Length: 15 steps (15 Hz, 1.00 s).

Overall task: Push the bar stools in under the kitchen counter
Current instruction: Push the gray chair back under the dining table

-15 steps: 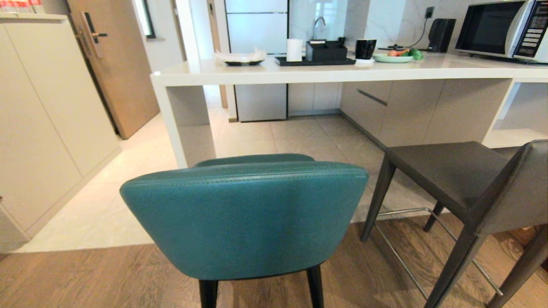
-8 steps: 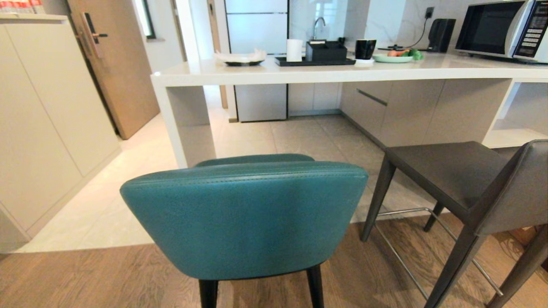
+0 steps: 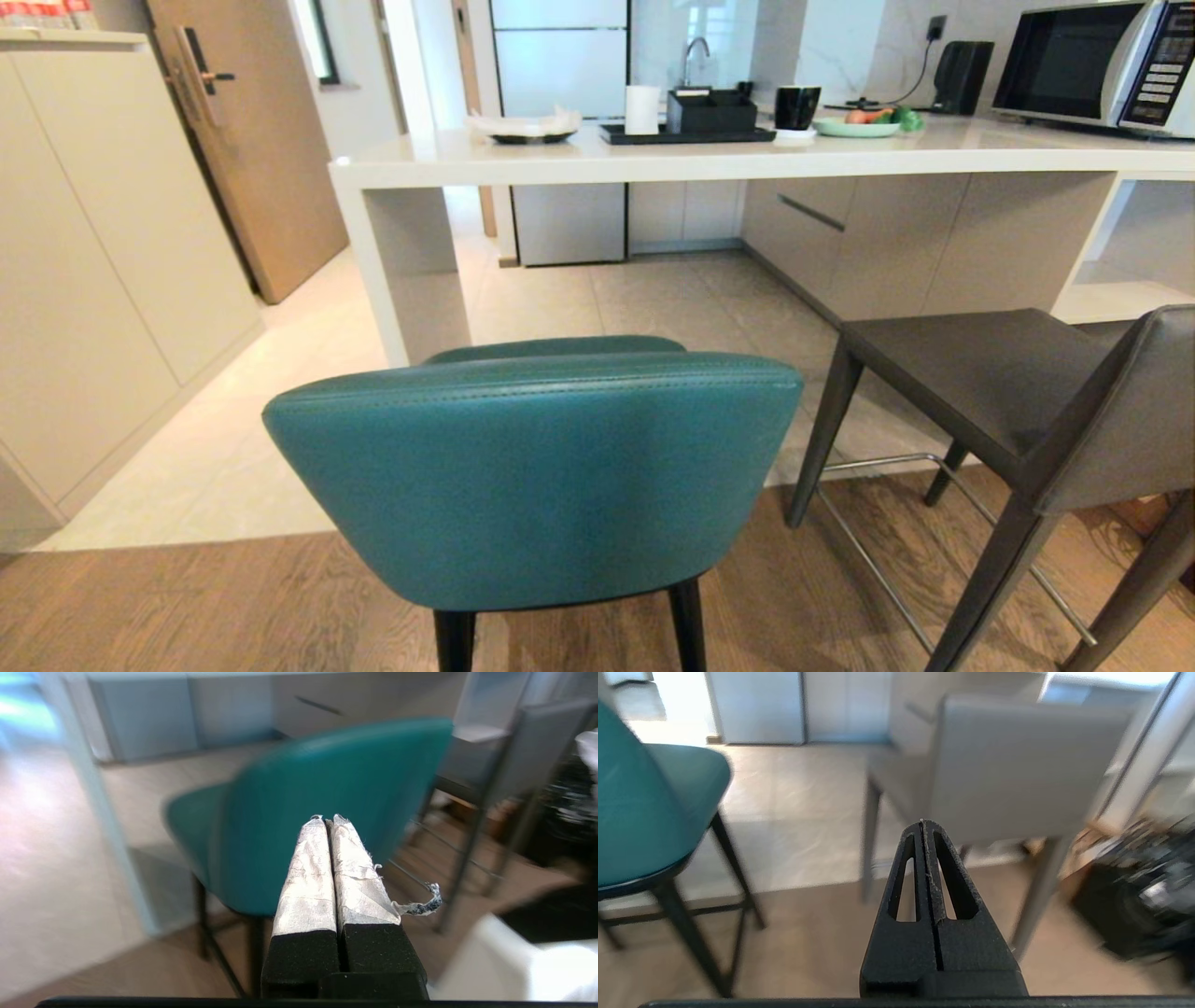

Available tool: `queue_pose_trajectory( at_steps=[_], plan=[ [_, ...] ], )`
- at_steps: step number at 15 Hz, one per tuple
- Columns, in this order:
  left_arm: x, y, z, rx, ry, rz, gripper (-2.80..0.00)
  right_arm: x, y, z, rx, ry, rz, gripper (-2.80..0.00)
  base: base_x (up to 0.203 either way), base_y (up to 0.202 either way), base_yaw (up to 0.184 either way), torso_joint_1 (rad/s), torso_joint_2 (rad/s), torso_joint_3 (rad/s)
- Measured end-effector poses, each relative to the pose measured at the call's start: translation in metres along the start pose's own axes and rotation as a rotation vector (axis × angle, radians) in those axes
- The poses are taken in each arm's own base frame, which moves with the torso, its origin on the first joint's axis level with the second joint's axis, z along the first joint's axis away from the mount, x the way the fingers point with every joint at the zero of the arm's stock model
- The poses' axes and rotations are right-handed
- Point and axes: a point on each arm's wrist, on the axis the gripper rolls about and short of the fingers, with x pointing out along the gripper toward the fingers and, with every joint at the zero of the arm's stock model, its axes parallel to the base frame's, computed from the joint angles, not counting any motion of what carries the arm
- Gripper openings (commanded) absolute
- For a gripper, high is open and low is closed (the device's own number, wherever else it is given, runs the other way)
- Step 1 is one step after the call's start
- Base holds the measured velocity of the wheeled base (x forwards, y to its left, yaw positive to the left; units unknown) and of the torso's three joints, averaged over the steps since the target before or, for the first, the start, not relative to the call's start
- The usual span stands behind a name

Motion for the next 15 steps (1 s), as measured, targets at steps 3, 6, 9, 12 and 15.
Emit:
queue_pose_trajectory(
  at_steps=[3,6,9,12,15],
  plan=[
    [0.007,0.007,-0.019,0.032,0.093,0.151,-2.8,0.011,0.005,-0.024,0.073,0.069,0.038,-2.8,0.0,0.0,0.0,0.0,0.0,0.0],
    [0.017,0.013,-0.04,0.077,0.129,0.354,-2.8,0.027,0.012,-0.046,0.074,0.089,0.063,-2.8,0.0,0.0,0.0,0.0,0.0,0.0],
    [0.016,0.013,-0.074,0.1,0.141,0.327,-2.8,0.036,0.015,-0.062,0.074,0.097,0.075,-2.8,0.0,0.0,0.0,0.0,0.0,0.0],
    [0.014,0.017,-0.127,0.088,0.198,0.297,-2.8,0.044,0.02,-0.082,0.075,0.115,0.119,-2.8,0.0,0.0,0.0,0.0,0.0,0.0],
    [0.019,0.024,-0.154,0.102,0.177,0.362,-2.8,0.051,0.025,-0.094,0.082,0.05,0.181,-2.8,0.0,0.0,0.0,0.0,0.0,0.0]
  ],
)
